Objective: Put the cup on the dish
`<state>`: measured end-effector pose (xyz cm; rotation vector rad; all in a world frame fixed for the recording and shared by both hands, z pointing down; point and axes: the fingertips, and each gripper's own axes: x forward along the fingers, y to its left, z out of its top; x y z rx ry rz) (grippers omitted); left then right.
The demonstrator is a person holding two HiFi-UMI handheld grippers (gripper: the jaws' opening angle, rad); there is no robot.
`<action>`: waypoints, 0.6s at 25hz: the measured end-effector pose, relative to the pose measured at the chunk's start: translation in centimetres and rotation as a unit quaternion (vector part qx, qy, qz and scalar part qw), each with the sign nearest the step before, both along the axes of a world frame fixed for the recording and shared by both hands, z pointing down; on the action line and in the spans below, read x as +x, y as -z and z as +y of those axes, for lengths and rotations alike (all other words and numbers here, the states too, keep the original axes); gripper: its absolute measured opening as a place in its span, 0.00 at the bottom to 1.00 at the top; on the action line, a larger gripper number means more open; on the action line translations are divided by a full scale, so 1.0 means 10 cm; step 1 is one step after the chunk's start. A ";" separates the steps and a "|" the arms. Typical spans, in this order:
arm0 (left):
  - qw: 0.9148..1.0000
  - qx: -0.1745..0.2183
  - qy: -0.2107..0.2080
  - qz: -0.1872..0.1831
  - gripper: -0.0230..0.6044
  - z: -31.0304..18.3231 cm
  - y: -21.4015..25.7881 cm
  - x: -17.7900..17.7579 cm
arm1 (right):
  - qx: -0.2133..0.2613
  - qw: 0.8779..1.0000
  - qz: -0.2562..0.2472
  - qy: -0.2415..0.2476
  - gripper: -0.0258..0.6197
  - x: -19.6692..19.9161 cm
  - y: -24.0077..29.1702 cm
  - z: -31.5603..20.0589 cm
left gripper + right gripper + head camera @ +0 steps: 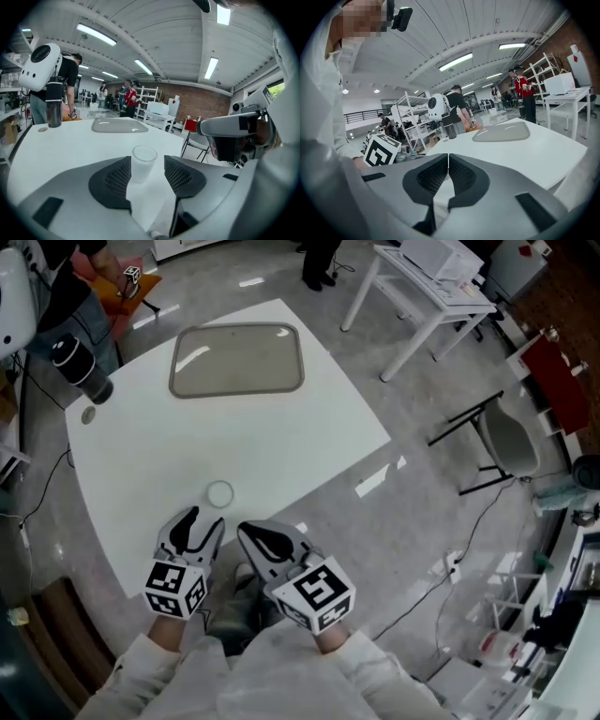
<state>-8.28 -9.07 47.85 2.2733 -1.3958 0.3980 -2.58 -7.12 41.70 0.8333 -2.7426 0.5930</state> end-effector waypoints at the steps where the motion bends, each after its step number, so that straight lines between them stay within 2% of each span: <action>1: 1.000 -0.003 -0.002 -0.001 0.36 -0.01 -0.03 0.01 | -0.003 1.000 0.001 0.002 0.06 -0.01 -0.02 0.00; 9: 0.999 -0.026 -0.021 0.010 0.40 -0.11 -0.26 0.08 | -0.025 1.000 0.005 0.005 0.06 -0.01 -0.22 -0.12; 15: 0.999 -0.035 -0.027 -0.008 0.42 -0.20 -0.43 0.13 | -0.044 0.999 0.001 -0.001 0.06 0.04 -0.35 -0.16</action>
